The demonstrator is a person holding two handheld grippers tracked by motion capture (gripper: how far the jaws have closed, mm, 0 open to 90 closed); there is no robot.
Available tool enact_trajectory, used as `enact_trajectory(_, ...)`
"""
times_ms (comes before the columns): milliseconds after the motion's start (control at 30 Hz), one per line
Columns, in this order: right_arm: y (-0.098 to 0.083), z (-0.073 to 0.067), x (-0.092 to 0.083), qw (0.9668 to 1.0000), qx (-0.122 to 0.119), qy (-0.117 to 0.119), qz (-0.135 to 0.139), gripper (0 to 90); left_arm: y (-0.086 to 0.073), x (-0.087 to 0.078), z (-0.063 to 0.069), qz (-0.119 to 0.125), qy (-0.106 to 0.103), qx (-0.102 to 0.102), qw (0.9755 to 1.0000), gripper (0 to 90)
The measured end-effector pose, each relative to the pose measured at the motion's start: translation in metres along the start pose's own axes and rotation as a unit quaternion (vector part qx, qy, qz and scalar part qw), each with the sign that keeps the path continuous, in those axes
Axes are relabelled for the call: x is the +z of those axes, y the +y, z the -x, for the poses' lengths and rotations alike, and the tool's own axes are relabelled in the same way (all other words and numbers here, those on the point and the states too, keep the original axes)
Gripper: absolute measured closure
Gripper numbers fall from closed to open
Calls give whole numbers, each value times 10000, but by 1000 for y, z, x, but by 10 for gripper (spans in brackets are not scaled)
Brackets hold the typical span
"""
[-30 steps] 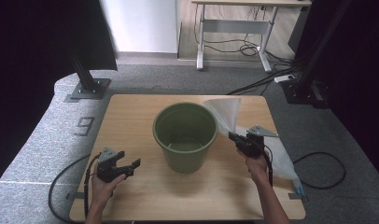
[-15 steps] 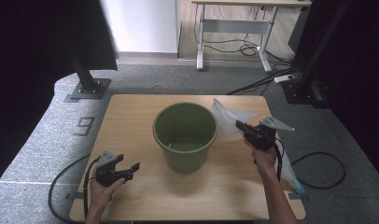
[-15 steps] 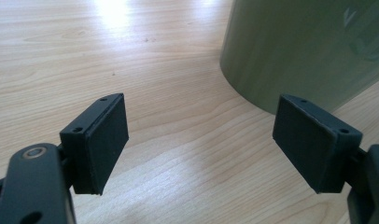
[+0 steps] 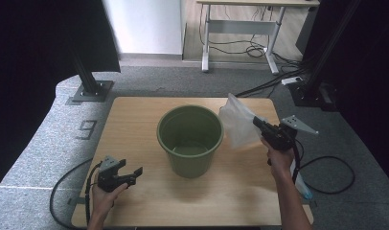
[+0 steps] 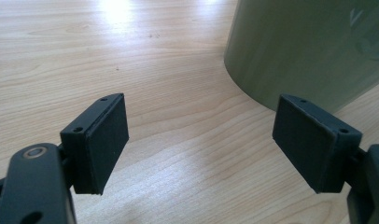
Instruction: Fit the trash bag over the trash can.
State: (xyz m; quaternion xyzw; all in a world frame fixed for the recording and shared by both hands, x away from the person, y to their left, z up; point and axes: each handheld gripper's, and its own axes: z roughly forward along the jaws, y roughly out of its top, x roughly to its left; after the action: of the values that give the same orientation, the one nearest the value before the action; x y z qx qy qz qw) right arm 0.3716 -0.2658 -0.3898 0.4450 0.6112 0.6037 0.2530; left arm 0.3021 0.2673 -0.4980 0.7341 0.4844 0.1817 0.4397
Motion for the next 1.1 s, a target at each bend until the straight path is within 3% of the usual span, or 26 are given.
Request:
enact_trajectory(700,38,-25,-15,9975,-207,66,679,888,0,-1,-1,27,-8,-44,10000,186)
enact_trajectory(900,58,-35,-19,9949,-218,114,979,888,0,-1,0,29,-63,-20,10000,186)
enact_trajectory(1100,79,-56,-23,9914,-393,287,1218,888,-1,-2,-2,55,-51,-55,10000,186)
